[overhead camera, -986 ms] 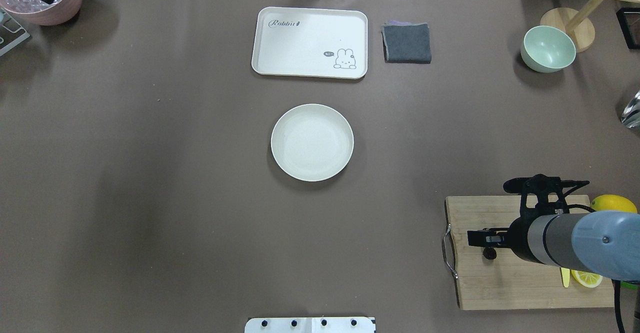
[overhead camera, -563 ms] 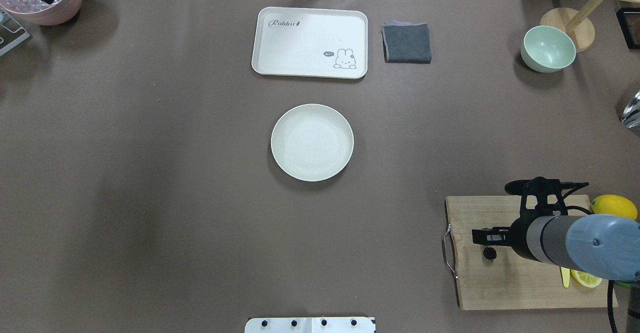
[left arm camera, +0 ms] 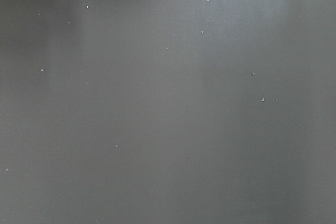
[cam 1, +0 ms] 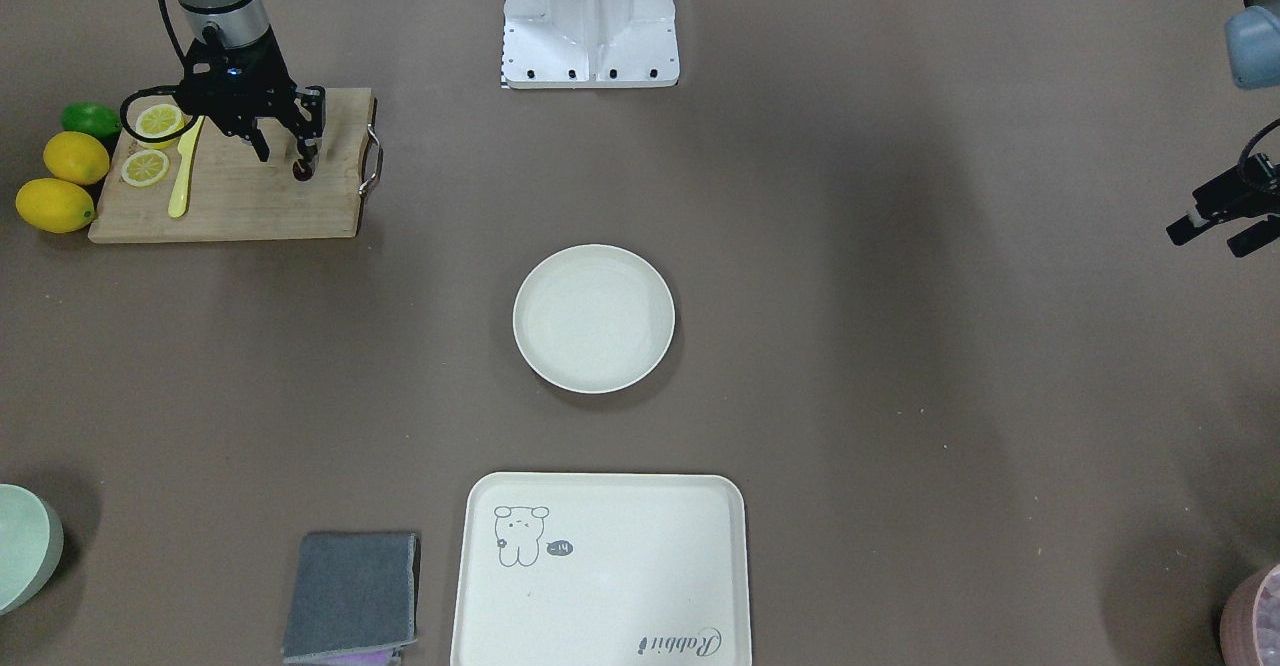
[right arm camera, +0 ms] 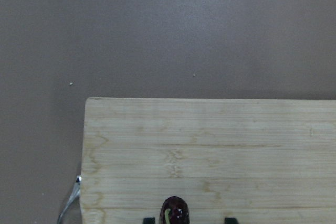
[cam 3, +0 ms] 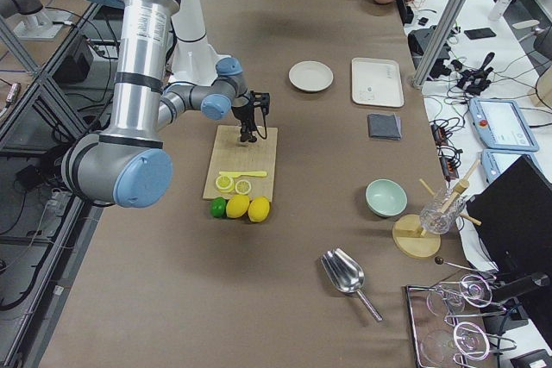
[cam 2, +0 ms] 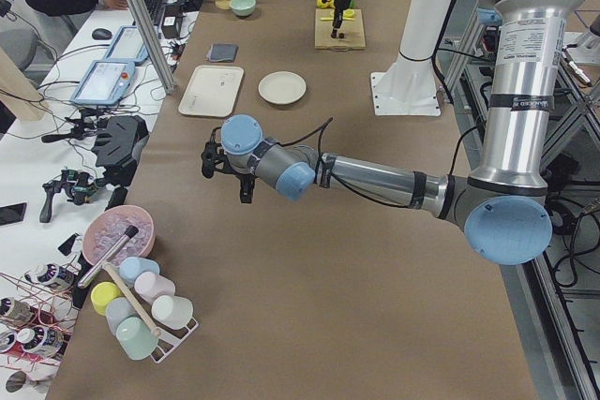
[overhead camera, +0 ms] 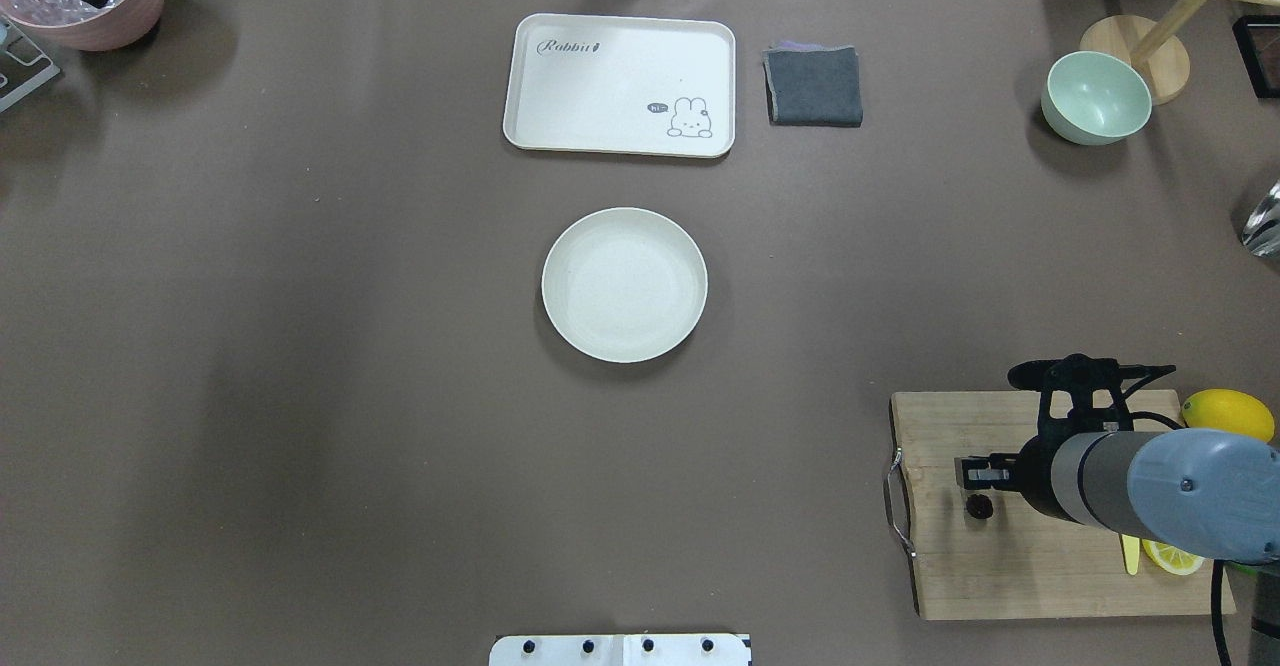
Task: Place red cherry on plate
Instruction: 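Lower the right gripper onto the dark red cherries on the cutting board and grasp them, then lift the cherries with the right gripper and carry them toward the white plate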
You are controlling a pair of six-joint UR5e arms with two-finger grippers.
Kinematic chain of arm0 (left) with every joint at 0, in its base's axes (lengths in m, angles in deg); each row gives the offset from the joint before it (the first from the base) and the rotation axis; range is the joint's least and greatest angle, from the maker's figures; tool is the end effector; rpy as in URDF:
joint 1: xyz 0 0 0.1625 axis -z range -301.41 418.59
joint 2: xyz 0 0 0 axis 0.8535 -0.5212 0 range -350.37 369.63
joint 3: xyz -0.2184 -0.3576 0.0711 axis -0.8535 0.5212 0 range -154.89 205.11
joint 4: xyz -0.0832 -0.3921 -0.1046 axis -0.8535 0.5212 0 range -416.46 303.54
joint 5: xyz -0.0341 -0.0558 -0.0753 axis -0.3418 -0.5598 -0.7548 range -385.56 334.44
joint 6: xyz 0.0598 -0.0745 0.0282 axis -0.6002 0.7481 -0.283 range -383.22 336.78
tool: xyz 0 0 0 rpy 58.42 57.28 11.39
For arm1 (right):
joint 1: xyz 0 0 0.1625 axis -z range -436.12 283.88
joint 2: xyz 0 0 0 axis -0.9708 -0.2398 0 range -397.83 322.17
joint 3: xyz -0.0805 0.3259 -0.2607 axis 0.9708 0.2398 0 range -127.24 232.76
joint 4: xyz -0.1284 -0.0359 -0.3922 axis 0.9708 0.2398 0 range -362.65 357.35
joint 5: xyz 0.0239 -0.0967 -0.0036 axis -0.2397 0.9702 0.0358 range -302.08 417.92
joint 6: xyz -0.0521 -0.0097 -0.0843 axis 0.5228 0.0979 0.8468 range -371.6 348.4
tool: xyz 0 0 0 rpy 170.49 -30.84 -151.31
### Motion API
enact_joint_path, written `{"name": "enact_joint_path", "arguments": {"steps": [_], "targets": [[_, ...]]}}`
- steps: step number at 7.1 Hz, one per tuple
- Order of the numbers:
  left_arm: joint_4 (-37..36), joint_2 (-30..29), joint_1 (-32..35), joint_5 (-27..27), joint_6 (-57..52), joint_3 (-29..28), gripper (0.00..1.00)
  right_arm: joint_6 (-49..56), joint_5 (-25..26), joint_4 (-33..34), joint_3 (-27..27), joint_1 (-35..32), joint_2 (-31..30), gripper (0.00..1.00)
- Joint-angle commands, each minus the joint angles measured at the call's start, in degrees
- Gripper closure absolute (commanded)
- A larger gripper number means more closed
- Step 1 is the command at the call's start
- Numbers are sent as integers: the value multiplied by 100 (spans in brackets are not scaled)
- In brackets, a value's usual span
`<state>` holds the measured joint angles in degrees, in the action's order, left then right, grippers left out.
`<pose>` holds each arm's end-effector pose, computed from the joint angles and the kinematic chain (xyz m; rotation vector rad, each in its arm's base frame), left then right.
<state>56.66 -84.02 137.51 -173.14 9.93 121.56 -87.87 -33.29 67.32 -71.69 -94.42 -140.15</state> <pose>0.0528 -0.5255 0.5078 0.1231 1.0990 -0.0539 -0.3513 -0.2543 0.4369 0.1835 -0.7131 0.0682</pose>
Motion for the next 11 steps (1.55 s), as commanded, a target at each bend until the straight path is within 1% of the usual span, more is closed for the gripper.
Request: {"name": "enact_joint_path", "arguments": {"steps": [1,3,4,5,6,7,8,9,10,11], "targets": [[-9,-135,-8,1,69,-13,2,7,42,-1,-8,-8,-7,100],[-27,-214,-87,1,78,-22,2,7,33,-1,-52,-60,-16,100],[-27,-241,-87,1,78,-39,2,94,-158,25,-191,-321,-7,100],[-36,-284,-87,10,78,-39,2,347,-874,69,-349,-1003,19,100],[-36,-294,-87,10,87,-30,2,985,-1699,113,-403,-1932,132,100],[-27,-285,-78,10,157,-30,2,1661,-2786,479,-395,-2855,316,100],[-36,-285,-87,62,157,-65,2,2373,-3476,1483,-360,-3664,988,100],[-44,-294,-87,89,149,-118,2,3024,-3630,3033,-342,-4055,2047,100],[-36,-294,-87,98,149,-197,2,3300,-3562,4571,-168,-4077,3398,100],[-36,-372,-87,98,140,-345,2,3294,-3544,5335,382,-4068,4595,100]]}}
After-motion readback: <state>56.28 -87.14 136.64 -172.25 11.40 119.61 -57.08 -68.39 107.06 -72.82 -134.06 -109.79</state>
